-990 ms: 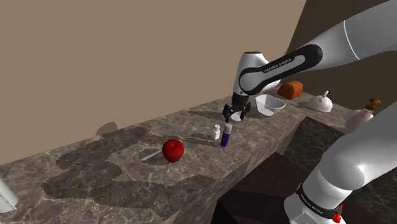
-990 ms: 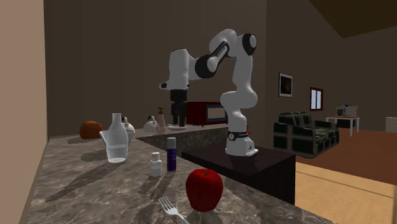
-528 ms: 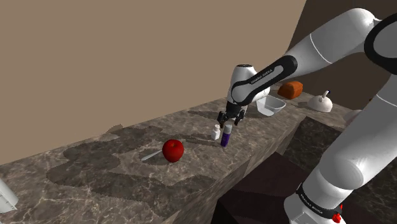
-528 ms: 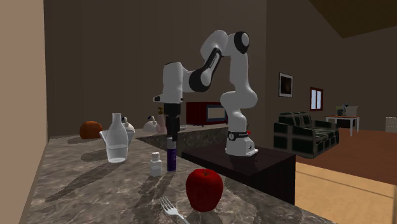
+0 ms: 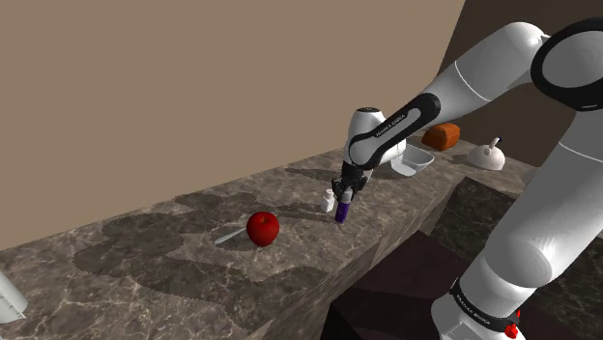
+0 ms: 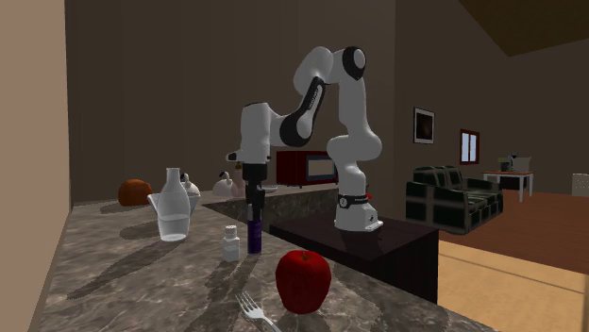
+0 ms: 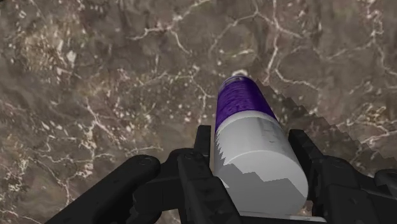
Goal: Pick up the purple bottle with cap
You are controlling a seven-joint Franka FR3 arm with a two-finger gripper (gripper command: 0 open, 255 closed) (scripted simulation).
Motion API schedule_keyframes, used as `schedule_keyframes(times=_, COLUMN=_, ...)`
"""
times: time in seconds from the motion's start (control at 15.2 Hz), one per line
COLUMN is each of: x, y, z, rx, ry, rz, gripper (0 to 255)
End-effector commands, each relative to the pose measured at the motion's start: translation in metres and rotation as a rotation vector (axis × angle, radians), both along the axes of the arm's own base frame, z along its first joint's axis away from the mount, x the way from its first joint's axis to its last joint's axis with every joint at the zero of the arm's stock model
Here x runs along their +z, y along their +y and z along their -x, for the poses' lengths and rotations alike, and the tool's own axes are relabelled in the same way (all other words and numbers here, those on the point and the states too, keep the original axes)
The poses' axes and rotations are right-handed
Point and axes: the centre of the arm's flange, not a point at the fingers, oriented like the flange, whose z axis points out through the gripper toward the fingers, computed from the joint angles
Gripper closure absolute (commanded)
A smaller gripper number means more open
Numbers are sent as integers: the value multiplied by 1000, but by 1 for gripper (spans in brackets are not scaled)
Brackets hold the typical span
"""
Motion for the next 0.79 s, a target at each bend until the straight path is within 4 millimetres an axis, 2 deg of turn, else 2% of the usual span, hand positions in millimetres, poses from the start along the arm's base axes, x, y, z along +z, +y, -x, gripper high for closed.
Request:
schedule_keyframes(times=0.0, x=-1, y=0, z=0, rx=0, ry=0, rz=0, gripper=255)
schedule_keyframes(times=0.46, x=1, y=0, z=1, rx=0, ry=0, rz=0, gripper=255)
schedule_keyframes(times=0.73, x=22, y=0, z=1, rx=0, ry=0, rz=0, gripper=255)
